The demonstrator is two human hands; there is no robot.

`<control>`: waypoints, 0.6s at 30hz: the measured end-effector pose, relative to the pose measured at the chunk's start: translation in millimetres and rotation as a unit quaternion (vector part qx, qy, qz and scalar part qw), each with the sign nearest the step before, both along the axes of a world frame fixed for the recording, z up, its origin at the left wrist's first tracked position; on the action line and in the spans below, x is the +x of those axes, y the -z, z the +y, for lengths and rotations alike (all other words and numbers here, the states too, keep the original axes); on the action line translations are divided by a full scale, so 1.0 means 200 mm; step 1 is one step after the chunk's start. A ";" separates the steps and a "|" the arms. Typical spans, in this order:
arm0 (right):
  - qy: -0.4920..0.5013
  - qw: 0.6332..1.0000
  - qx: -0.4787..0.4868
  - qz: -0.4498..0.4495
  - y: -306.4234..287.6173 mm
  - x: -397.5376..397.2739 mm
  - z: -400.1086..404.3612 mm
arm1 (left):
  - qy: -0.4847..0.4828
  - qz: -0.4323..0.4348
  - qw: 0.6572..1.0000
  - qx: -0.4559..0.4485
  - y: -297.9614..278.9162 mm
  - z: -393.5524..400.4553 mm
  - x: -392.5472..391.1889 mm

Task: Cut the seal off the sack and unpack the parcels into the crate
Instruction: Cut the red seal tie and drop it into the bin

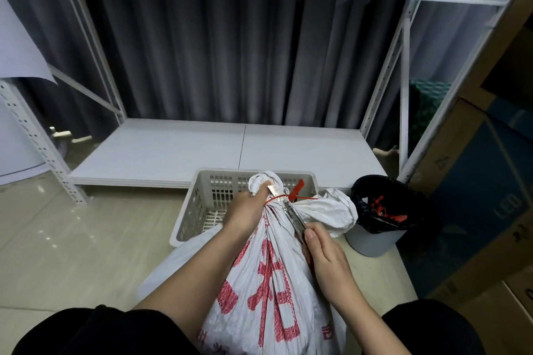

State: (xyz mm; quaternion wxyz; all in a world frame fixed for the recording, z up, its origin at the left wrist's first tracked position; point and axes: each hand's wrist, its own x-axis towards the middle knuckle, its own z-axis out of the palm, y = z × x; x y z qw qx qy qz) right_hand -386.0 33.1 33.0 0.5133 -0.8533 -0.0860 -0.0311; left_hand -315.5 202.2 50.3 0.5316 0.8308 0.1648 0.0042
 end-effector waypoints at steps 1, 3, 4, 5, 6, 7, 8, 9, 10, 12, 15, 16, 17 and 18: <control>0.005 1.000 0.001 0.031 -0.03 0.01 0.02 | 0.002 -0.001 1.000 0.007 0.00 -0.01 0.00; 0.028 0.995 -0.015 0.095 -0.08 0.06 0.05 | 0.012 0.004 0.999 0.030 -0.01 -0.03 -0.01; 0.037 0.992 -0.005 0.118 -0.09 0.07 0.06 | 0.017 0.005 0.999 0.040 -0.01 -0.04 -0.01; 0.044 0.990 0.025 0.133 -0.10 0.09 0.08 | 0.021 0.005 0.999 0.047 -0.02 -0.05 -0.02; 0.049 0.985 0.069 0.149 -0.11 0.09 0.09 | 0.025 0.005 0.998 0.050 -0.02 -0.06 -0.02; 0.051 0.978 0.114 0.167 -0.11 0.09 0.10 | 0.027 0.005 0.998 0.054 -0.03 -0.06 -0.02; 0.045 0.970 0.155 0.185 -0.12 0.09 0.11 | 0.028 0.006 0.998 0.054 -0.03 -0.06 -0.03; 0.038 0.960 0.185 0.204 -0.14 0.09 0.11 | 0.029 0.008 0.998 0.051 -0.03 -0.06 -0.03; 0.031 0.952 0.208 0.222 -0.18 0.08 0.12 | 0.027 0.008 0.999 0.047 -0.03 -0.06 -0.03; 0.023 0.941 0.224 0.251 -0.22 0.07 0.12 | 0.024 -0.003 0.999 0.027 -0.02 -0.05 -0.04; 0.007 0.928 0.227 0.297 -0.25 0.07 0.12 | 0.015 -0.036 0.999 -0.022 -0.01 -0.04 -0.05; 0.000 0.920 0.238 0.311 -0.25 0.07 0.13 | 0.010 -0.044 0.999 -0.023 -0.01 -0.05 -0.05; -0.006 0.914 0.251 0.320 -0.26 0.07 0.13 | 0.004 -0.051 0.999 -0.014 -0.01 -0.05 -0.05; -0.008 0.909 0.260 0.325 -0.26 0.06 0.13 | -0.004 -0.055 0.998 0.002 -0.02 -0.06 -0.06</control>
